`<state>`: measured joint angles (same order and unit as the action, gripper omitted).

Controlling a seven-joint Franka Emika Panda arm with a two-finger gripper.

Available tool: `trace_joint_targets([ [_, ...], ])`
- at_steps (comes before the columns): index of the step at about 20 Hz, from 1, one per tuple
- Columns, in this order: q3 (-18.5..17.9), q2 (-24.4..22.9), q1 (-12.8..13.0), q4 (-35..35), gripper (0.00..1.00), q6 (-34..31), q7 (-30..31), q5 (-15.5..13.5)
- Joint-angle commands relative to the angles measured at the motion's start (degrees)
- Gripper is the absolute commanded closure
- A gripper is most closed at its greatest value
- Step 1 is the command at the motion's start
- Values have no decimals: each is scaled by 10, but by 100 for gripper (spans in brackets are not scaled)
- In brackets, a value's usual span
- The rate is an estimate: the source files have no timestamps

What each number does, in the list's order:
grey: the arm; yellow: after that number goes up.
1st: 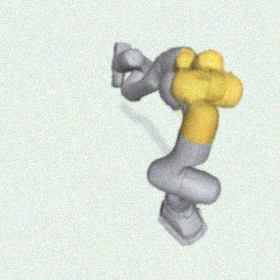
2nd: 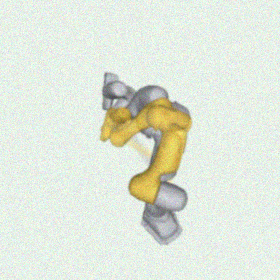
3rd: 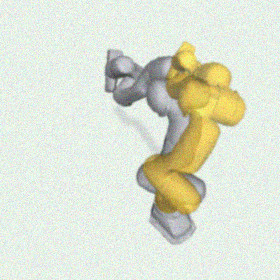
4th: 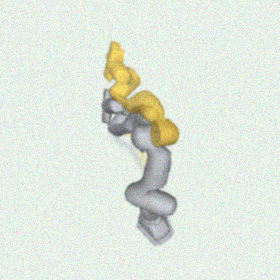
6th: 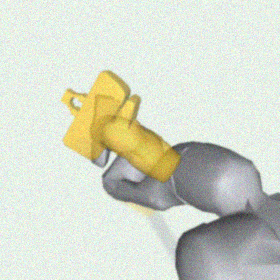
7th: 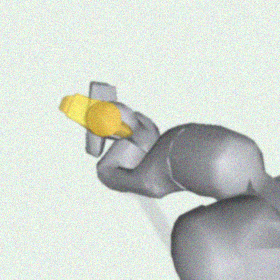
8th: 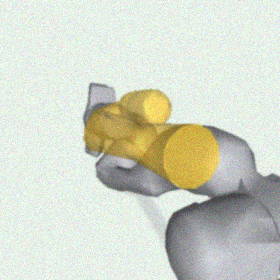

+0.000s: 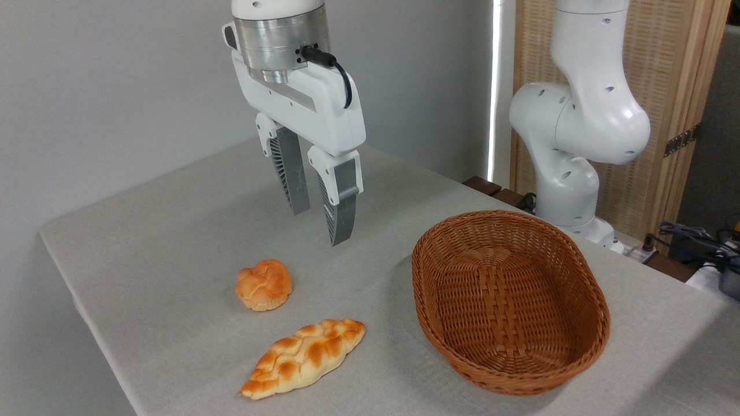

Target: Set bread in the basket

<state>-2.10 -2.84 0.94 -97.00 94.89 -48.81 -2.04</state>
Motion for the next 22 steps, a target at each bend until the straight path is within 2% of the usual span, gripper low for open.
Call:
trace_joint_targets([
  [1,3,18,6,13,0,6,-2,2],
  [5,30,38,13,12,0,51,-2,3],
  [7,33,49,17,11,0,54,-7,5],
  [11,38,82,50,11,0,66,-7,5],
  [12,48,87,54,10,0,74,-3,5],
  [18,74,116,58,8,0,83,-2,-3],
  [22,85,134,60,6,0,85,-3,3],
])
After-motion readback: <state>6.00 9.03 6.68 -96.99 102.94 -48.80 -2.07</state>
